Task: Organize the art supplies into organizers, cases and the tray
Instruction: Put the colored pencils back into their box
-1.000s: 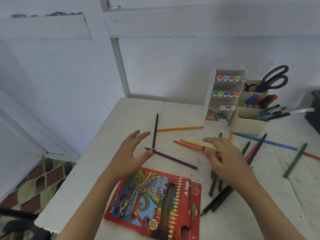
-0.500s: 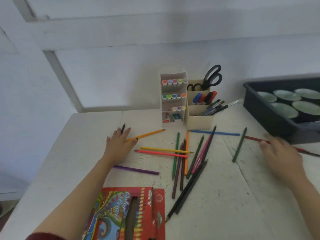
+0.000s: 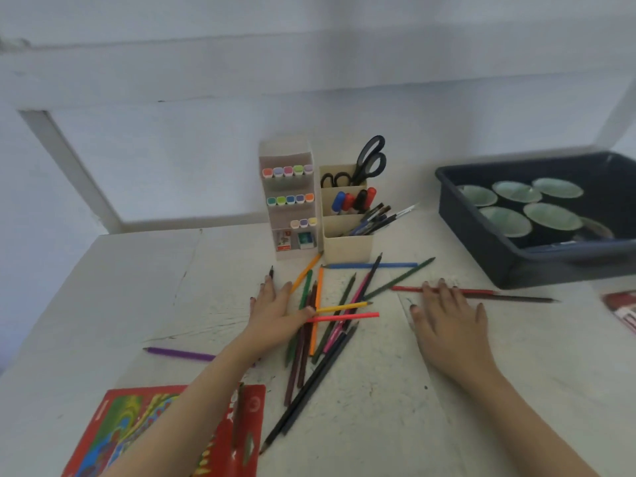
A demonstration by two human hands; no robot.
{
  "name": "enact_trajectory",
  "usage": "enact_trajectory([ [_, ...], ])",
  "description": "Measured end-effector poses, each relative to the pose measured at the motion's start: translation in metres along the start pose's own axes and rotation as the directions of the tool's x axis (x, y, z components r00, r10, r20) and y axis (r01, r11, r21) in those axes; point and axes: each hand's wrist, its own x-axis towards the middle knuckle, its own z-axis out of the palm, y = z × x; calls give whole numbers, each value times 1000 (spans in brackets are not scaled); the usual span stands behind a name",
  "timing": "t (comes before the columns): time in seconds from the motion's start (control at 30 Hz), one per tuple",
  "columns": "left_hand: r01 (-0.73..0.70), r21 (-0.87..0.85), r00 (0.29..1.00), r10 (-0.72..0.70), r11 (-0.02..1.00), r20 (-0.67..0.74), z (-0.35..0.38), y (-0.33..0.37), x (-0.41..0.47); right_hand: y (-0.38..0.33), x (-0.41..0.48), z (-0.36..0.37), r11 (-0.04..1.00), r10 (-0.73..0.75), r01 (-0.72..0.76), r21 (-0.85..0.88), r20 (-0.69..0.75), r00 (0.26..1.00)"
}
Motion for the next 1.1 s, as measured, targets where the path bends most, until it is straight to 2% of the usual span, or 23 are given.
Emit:
enact_trajectory([
  [0.23, 31, -125, 999, -27, 992, 36, 26, 40, -6, 7, 3, -4, 987, -116, 107, 116, 73, 991],
  [0.3, 57, -143, 998, -60, 988, -20, 23, 42, -6, 23, 0, -12, 973, -125, 121, 196, 10, 992],
  [0.37, 112, -96, 981, -125, 989, -149, 19, 36, -8, 46, -3, -19, 957, -102, 121, 263, -84, 991],
  [0.43, 238, -40, 920, -239, 970, -311, 14, 16, -13, 65, -3, -23, 953, -80, 121, 278, -157, 984],
  [0.5, 419, -61, 823, -407, 906, -396, 12, -2, -20, 80, -2, -25, 957, -86, 125, 260, -157, 984],
  [0.6, 603, -160, 696, -613, 782, -373, 15, -14, -31, 90, 3, -20, 972, -132, 143, 188, -68, 989],
  [0.67, 646, -126, 670, -639, 753, -378, 21, -13, -33, 87, 7, -16, 978, -156, 156, 138, -7, 988],
  [0.8, 595, -60, 726, -568, 802, -387, 31, 0, -30, 74, 14, -11, 979, -197, 191, 72, 83, 977],
  [0.97, 407, 26, 871, -379, 913, -312, 52, 36, -27, 55, 14, -10, 970, -240, 242, 11, 149, 959],
  [1.1, 137, -127, 957, -165, 982, -239, 65, 59, -31, 36, 12, -12, 955, -287, 295, -16, 186, 940],
])
